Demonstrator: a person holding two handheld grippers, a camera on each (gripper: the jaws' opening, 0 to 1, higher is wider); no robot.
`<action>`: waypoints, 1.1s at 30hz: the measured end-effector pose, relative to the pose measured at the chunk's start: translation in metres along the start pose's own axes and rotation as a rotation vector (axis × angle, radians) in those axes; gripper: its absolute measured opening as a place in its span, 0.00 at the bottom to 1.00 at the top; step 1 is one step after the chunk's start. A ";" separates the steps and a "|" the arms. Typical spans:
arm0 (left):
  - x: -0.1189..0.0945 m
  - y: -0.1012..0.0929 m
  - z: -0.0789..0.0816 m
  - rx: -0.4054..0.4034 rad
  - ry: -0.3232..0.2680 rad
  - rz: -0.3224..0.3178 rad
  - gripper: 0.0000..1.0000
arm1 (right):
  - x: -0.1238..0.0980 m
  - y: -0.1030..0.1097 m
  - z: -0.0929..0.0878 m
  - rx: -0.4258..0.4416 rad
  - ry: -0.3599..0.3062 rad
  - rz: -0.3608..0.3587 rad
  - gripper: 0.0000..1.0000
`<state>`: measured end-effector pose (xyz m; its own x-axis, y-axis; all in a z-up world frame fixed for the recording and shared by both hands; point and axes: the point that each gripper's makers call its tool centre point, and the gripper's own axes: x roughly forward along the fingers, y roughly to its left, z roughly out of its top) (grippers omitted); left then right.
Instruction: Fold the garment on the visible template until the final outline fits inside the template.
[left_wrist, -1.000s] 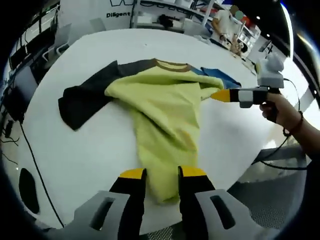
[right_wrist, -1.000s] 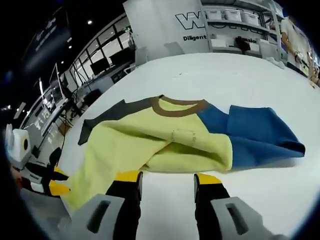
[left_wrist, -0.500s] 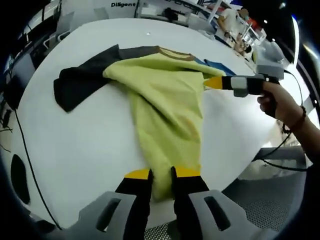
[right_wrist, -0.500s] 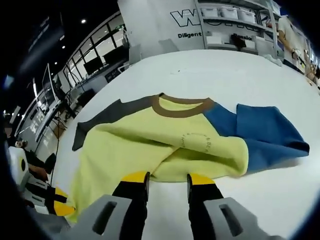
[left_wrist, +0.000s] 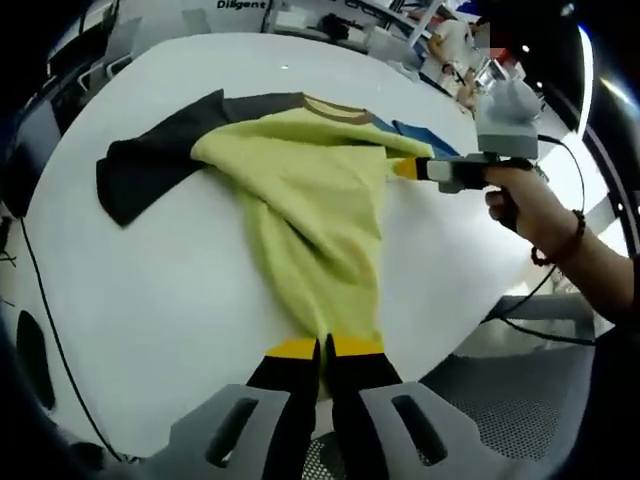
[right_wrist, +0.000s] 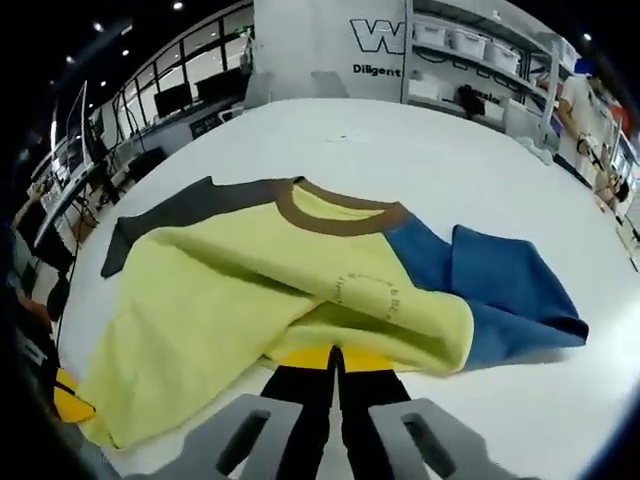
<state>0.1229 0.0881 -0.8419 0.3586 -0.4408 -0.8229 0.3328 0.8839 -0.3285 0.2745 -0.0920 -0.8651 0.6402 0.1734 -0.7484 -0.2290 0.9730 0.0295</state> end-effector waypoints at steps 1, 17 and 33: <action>-0.001 -0.003 0.003 0.001 -0.011 -0.011 0.01 | -0.001 -0.001 -0.001 0.009 0.001 0.008 0.00; -0.023 -0.047 0.060 0.089 -0.188 -0.197 0.01 | -0.006 -0.006 -0.004 -0.001 -0.011 0.074 0.00; -0.021 -0.014 0.136 0.105 -0.382 -0.095 0.00 | -0.035 0.014 0.010 0.047 -0.144 0.188 0.10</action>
<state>0.2293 0.0633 -0.7570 0.6137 -0.5638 -0.5528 0.4605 0.8242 -0.3294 0.2566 -0.0827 -0.8319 0.6879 0.3688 -0.6251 -0.3216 0.9270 0.1930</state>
